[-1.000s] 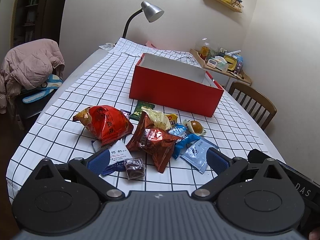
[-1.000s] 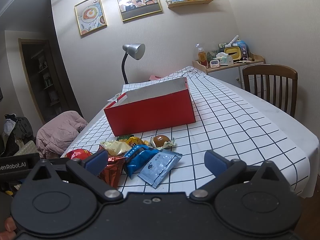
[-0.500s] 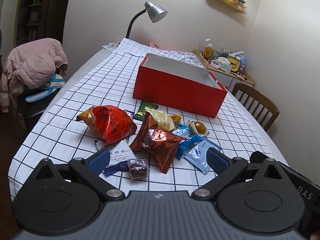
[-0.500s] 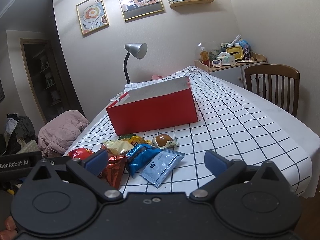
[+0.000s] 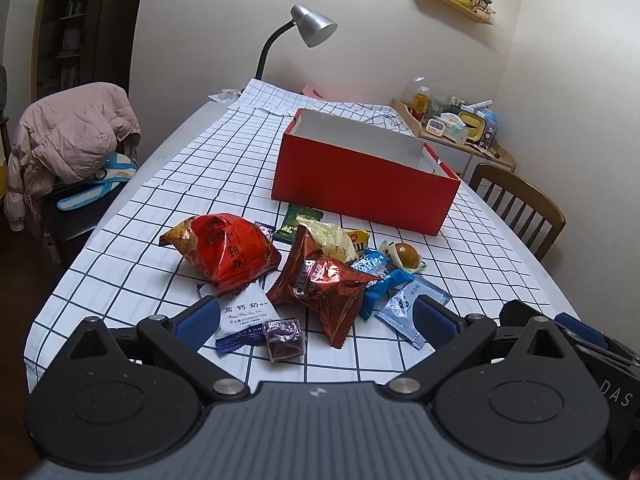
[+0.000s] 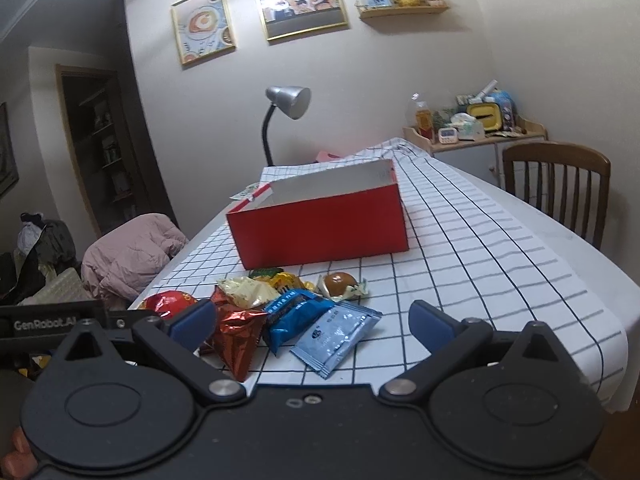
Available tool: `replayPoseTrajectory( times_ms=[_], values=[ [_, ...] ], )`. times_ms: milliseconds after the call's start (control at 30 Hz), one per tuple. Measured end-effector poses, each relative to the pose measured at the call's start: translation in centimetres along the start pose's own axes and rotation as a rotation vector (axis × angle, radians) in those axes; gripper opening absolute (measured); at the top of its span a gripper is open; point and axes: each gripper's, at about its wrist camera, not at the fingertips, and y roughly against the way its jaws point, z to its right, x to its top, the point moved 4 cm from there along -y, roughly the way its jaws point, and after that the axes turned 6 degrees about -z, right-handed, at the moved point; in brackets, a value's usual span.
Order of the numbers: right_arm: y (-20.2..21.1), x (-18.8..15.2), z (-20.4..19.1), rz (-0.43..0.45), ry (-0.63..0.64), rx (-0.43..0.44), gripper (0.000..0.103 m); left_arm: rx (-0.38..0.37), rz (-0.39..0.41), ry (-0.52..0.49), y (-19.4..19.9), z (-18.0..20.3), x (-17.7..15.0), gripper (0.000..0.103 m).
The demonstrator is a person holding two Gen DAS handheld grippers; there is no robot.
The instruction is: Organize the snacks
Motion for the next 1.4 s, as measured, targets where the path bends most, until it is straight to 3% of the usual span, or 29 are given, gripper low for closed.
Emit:
replayPoseTrajectory(
  times_ms=[400,733,1067,1233,1400],
  values=[
    [-1.5,0.4,-0.2,-0.026,0.021,-0.004,0.103,0.001,-0.002,0.006,-0.8,-1.0,0.5,0.103],
    [-6.4,0.9,0.7,-0.136,0.073,-0.040,0.099,0.024,-0.004,0.035,-4.5,-3.8,3.6,0.103],
    [-11.8,1.2,1.9,-0.299,0.103,-0.059,0.092,0.069,-0.080,0.147,-8.5,-7.5,7.2,0.102],
    [-13.1,2.3,1.3,-0.307,0.080,-0.065,0.084,0.089,-0.154,0.210,-10.6,-8.2,8.1,0.102],
    [-14.4,2.4,1.2,-0.333,0.083,-0.067,0.082,0.127,-0.220,0.210,-12.4,-8.0,7.8,0.102]
  ],
)
